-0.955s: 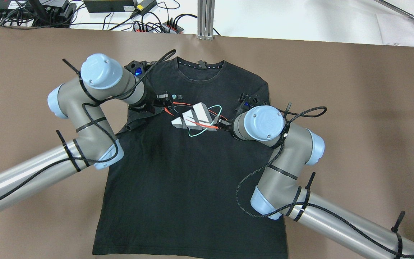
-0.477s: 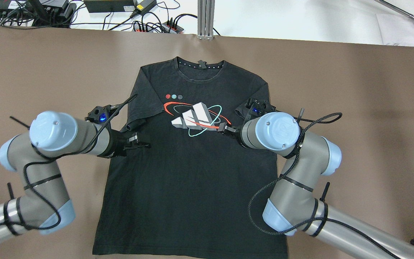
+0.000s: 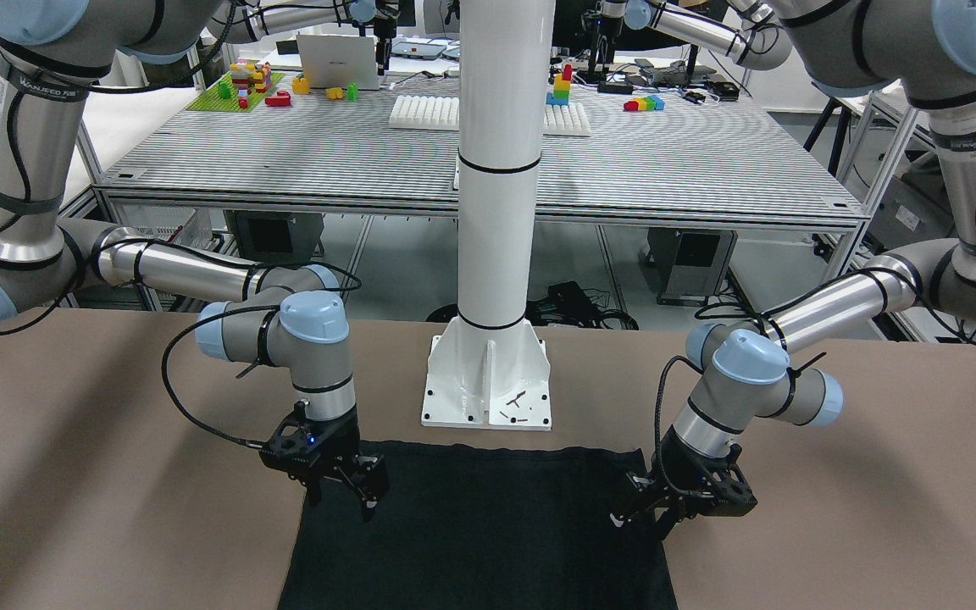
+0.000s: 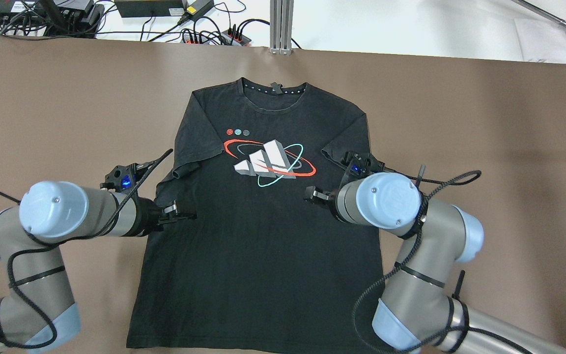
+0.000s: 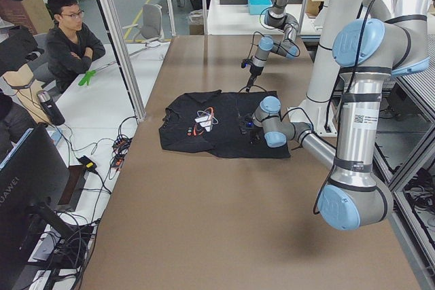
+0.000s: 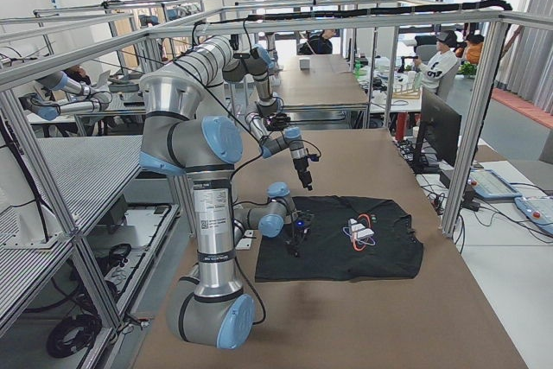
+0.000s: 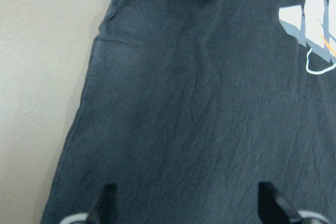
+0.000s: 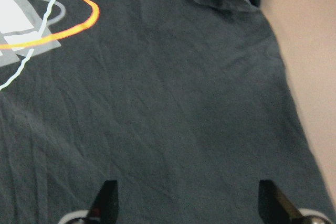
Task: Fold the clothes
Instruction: 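Move both grippers down to the hem corners nearest the robot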
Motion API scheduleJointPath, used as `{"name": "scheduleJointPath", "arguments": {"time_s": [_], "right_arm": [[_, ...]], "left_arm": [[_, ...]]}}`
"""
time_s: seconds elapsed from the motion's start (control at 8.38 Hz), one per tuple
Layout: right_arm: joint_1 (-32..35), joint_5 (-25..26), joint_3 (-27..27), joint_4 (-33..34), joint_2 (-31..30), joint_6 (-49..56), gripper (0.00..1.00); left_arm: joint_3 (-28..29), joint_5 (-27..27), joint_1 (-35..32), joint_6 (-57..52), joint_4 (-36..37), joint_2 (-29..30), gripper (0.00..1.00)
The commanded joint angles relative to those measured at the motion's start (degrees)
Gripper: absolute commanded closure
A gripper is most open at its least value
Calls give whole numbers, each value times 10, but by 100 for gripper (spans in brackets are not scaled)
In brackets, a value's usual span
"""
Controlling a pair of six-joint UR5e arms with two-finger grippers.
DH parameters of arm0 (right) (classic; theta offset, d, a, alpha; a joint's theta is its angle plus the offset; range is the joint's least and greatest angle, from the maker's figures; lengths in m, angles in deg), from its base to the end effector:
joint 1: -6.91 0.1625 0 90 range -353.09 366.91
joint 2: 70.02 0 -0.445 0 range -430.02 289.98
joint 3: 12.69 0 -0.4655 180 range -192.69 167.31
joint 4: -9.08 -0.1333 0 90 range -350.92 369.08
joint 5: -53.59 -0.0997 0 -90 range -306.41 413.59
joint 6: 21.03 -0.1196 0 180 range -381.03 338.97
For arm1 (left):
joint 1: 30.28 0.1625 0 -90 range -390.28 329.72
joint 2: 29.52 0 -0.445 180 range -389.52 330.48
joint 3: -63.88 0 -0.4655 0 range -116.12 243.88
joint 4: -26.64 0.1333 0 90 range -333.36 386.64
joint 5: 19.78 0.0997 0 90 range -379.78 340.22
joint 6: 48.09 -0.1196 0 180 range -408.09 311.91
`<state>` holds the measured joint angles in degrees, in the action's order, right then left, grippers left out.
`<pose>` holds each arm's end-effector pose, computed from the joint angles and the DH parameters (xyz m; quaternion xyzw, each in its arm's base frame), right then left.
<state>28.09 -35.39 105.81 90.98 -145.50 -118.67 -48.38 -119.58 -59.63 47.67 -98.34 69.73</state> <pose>-0.5176 -0.3458 0.2731 0.0588 -0.4275 0.2282 0.8728 0.4818 -0.4005 0.3140 0.0417 0.5493 -0.2067 0.8086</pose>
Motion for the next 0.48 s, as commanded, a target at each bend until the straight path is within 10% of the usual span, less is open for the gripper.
{"name": "scheduleJointPath", "arguments": {"time_s": [0.0, 0.36], "right_arm": [[-85, 33, 45, 2, -42, -152, 6], [-187, 148, 67, 1, -99, -174, 6]], "left_arm": [[-12, 5, 2, 11, 1, -15, 6], [-12, 9, 9, 23, 0, -26, 6]]}}
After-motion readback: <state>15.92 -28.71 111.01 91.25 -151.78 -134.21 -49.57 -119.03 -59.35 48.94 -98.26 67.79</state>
